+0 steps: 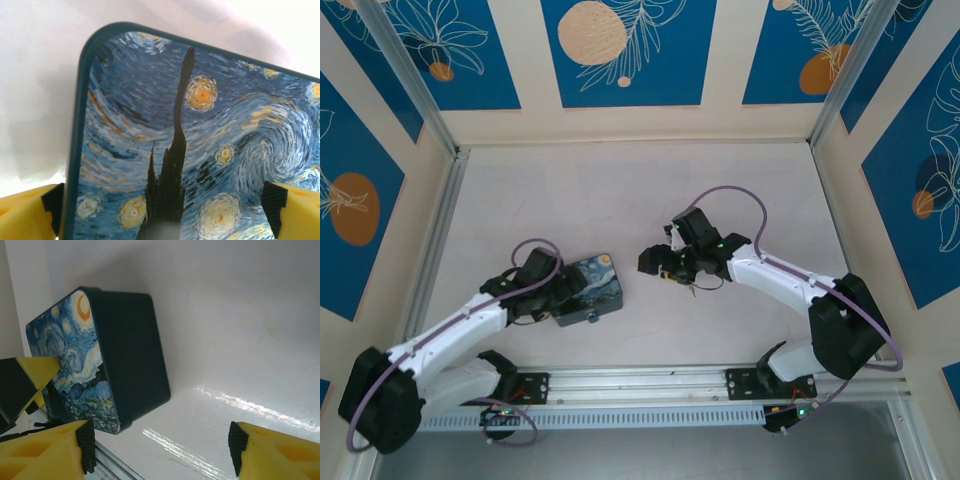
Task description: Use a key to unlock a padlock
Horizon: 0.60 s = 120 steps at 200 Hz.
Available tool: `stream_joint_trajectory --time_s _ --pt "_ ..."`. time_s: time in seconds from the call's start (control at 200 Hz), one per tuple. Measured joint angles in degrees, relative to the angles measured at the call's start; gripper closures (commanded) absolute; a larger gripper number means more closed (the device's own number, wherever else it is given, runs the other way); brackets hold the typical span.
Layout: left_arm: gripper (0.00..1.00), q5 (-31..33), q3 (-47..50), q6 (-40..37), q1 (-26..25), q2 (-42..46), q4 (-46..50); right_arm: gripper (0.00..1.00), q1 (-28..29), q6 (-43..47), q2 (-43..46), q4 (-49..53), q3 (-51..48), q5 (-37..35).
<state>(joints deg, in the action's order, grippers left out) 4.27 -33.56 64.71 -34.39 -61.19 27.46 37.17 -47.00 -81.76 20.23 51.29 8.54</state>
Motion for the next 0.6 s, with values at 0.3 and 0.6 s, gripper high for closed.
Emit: stream_joint_trajectory --time_s 0.3,0.6 --pt "0.00 0.52 -6.69 -0.13 -3.04 -13.05 -11.61 0.34 0.33 -0.13 -5.05 0.50 2.40 -3.54" --pt "0.00 0.55 -11.19 -0.26 -5.66 -21.03 -17.42 0.58 -1.60 -1.62 -7.37 0.59 2.97 -4.37"
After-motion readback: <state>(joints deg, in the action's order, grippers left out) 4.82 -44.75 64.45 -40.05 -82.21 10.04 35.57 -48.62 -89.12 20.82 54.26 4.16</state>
